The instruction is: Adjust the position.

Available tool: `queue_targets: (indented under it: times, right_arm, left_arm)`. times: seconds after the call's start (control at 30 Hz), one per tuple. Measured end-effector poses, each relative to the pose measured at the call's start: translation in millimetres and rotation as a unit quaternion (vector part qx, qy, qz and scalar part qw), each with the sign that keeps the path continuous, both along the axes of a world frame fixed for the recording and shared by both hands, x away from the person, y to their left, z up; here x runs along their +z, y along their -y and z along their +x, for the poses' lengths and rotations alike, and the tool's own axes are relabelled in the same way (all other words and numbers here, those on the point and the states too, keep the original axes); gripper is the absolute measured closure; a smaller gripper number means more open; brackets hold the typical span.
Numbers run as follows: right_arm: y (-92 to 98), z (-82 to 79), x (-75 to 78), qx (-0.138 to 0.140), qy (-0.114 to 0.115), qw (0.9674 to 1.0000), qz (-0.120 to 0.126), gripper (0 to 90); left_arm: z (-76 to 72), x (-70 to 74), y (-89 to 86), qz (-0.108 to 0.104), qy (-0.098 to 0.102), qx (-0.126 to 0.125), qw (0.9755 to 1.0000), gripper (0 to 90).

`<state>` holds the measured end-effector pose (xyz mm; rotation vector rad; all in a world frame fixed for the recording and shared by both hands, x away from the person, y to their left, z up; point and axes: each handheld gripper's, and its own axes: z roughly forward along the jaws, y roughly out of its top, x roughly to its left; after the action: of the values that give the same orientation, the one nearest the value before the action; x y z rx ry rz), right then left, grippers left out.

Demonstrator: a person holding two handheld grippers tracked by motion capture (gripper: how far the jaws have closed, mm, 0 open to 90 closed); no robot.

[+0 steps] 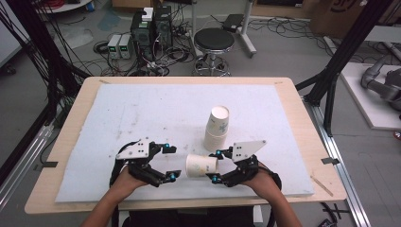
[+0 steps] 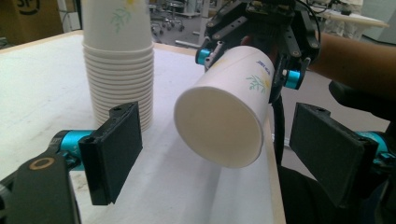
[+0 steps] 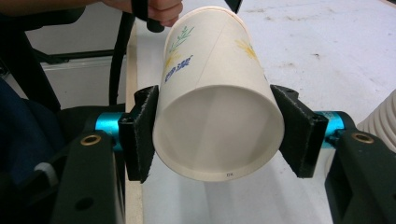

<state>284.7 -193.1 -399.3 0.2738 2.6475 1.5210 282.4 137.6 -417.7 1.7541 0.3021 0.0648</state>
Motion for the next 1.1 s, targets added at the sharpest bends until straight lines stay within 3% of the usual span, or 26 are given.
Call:
queue_targets:
  times: [0.27,0.93,1.1]
  right_arm:
    - [-0.8,-0.8,1.6,0.007,0.000,0.9999,0.011,37.6]
    - [-0.5,-3.3,5.8,0.024,-0.003,0.9991,0.034,37.6]
    - [-0.2,-2.9,5.9,0.041,-0.013,0.9976,0.054,37.7]
  left_arm:
    - [0.2,-3.3,9.6,0.007,-0.001,-0.014,0.9999,17.1]
    - [-0.6,-4.7,25.7,-0.001,0.004,-0.037,0.9993,17.0]
    - [-1.6,-4.1,26.6,-0.007,0.007,-0.046,0.9989,18.1]
